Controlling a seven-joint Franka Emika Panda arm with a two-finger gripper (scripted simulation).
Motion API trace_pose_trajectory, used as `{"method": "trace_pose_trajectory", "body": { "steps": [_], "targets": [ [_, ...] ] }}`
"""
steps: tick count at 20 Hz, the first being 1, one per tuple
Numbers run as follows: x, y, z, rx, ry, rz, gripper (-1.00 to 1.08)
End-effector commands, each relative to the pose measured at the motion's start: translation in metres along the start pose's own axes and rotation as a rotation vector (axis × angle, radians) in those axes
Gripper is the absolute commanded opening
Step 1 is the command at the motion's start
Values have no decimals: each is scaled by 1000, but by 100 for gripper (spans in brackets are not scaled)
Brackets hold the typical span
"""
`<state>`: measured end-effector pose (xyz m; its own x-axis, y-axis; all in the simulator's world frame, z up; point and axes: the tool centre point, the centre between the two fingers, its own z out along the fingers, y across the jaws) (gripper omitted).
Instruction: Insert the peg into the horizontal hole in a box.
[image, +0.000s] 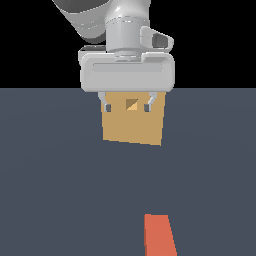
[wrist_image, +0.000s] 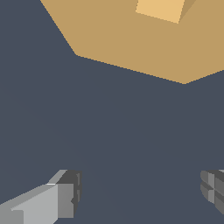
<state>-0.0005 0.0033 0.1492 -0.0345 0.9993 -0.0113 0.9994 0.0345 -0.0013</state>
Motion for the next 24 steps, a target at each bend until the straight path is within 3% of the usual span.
{"method": "trace_pose_trajectory", "body": {
  "steps": [1, 6, 11, 24],
  "targets": [
    [0, 0, 0, 0, 0, 0, 100],
    [-11, 1, 3, 0, 0, 3, 100],
    [-44, 3, 11, 0, 1, 13, 100],
    [-199, 10, 52, -1, 5, 57, 100]
  ]
}}
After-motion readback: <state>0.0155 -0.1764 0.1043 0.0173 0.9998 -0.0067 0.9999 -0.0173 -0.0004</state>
